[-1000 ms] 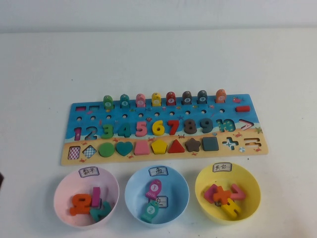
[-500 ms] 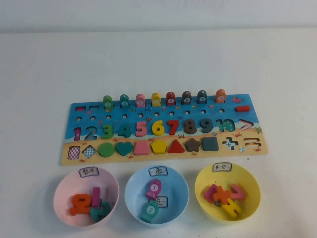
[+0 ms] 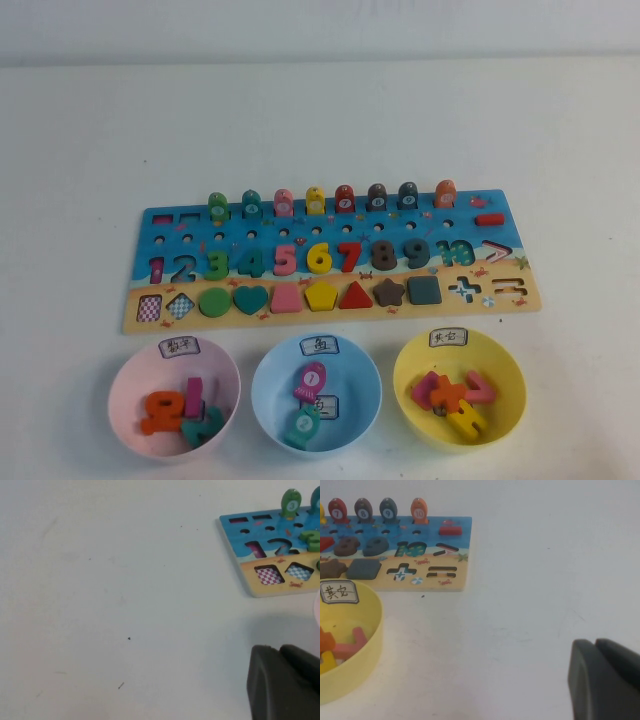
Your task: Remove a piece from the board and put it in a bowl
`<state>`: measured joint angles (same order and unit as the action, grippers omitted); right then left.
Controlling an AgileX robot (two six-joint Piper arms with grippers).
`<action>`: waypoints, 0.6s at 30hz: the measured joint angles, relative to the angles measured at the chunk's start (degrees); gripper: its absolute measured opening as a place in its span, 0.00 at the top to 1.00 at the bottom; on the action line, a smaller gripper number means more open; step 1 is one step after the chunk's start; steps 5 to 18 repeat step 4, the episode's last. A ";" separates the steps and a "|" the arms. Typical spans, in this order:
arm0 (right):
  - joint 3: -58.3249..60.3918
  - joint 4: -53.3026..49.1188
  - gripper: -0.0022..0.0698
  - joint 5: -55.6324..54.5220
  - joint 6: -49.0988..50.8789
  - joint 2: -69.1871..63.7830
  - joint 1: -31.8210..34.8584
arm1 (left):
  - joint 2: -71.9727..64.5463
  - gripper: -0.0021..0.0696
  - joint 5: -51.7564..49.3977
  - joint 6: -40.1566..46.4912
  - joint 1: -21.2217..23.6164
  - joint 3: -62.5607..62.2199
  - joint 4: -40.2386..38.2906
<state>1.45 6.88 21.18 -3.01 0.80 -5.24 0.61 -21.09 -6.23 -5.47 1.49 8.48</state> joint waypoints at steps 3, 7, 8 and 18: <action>0.00 0.00 0.99 0.00 0.00 0.00 0.00 | 0.00 0.97 0.00 0.00 -1.13 0.00 0.07; 0.00 0.00 0.99 0.00 0.00 0.00 0.00 | 0.00 0.97 0.00 0.00 -1.41 0.00 0.07; 0.00 0.00 0.99 0.00 0.00 0.00 0.00 | 0.00 0.97 0.00 0.00 -1.41 0.00 0.07; 0.00 0.00 0.99 0.00 0.00 0.00 0.00 | 0.00 0.97 0.00 0.00 -1.41 0.00 0.07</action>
